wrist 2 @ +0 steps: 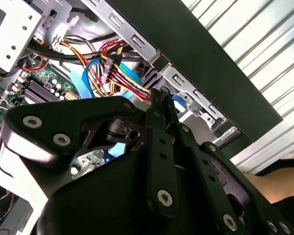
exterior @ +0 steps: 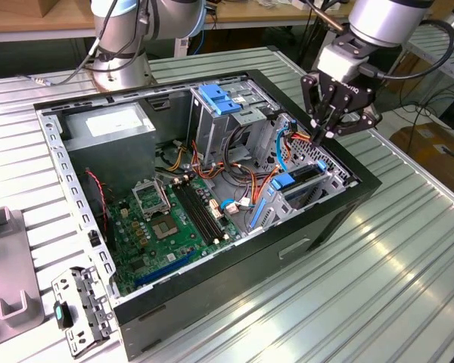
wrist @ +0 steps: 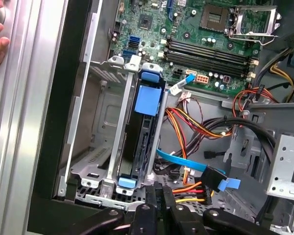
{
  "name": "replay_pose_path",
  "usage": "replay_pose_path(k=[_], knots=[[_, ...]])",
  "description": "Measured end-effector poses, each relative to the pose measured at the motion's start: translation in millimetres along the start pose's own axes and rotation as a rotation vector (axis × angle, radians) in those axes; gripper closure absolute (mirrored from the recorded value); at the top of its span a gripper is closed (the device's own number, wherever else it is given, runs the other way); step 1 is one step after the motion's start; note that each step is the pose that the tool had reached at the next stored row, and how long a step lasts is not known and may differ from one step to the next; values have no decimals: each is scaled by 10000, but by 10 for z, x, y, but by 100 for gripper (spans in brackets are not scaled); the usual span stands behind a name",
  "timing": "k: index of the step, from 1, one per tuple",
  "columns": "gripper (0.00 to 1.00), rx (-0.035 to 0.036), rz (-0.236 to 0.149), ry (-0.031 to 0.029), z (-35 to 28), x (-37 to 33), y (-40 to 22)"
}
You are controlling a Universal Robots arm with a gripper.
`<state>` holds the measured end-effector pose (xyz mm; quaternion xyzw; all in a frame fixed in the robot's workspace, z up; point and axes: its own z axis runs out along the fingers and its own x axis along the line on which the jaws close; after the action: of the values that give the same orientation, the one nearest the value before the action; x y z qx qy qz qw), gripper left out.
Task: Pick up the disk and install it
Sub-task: 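Insert the first disk wire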
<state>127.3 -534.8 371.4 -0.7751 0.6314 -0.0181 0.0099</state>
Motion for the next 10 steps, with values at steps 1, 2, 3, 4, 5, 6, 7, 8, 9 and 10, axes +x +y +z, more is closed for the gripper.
replay_pose_path(k=[1, 2, 3, 4, 5, 6, 7, 8, 9, 10], knots=[[83, -8, 52, 34, 3, -1, 0], [83, -9, 132, 42, 4, -1, 0], [83, -13, 295, 49, 5, -1, 1], [83, -14, 401, 53, 9, -1, 1], [83, -16, 490, 57, 14, -2, 9], [83, -17, 552, 58, 23, -5, 23], [83, -18, 611, 59, 27, -7, 29], [83, -20, 700, 62, 31, -7, 32], [83, -21, 804, 68, 33, -8, 32], [83, -24, 935, 74, 36, -8, 32]])
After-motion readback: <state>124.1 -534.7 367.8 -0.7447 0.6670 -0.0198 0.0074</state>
